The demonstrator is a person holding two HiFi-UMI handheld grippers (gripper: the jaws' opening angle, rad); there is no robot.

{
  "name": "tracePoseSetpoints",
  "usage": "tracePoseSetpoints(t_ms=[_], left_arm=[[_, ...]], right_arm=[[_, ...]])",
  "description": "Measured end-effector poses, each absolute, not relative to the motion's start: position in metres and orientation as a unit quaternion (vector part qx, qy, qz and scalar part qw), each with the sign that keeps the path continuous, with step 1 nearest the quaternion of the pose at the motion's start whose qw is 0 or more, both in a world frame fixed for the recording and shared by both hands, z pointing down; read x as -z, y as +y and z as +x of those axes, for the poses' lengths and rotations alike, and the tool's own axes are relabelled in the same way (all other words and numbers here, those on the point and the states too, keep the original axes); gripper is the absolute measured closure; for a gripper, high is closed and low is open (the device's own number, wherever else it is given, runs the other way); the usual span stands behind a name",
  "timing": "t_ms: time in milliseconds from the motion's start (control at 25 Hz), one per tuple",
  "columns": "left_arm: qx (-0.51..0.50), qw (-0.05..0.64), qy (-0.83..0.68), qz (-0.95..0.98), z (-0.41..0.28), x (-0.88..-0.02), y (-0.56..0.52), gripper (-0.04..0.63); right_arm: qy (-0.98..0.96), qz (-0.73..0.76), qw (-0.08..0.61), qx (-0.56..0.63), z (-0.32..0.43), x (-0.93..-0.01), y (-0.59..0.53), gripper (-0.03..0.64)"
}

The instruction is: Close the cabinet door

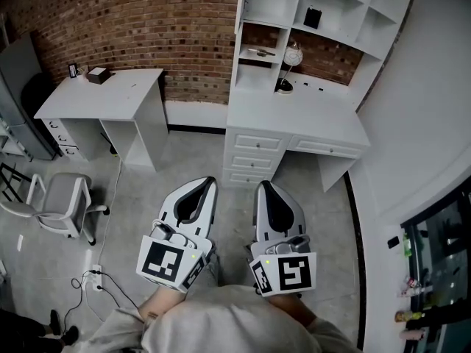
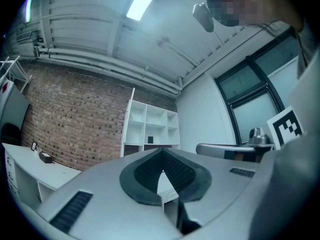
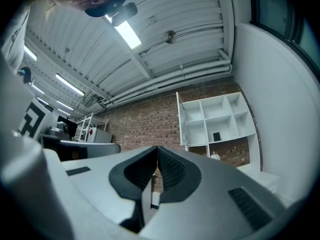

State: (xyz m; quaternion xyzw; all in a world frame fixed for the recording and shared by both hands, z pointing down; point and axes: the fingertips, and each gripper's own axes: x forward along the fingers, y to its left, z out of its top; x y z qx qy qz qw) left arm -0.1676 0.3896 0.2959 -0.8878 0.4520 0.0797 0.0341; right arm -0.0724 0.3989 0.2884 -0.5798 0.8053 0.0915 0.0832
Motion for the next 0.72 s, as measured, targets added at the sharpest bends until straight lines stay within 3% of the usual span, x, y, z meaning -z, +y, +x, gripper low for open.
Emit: tracePoseSetpoints(t_ms=[720], left_arm=[[-0.075, 0.031, 0.407, -0.910, -0.134, -0.299, 0.268, 0.588]], right_arm=[[0.784, -0.606, 0.064, -0.119, -0.052, -0.286, 0.291, 0.597]])
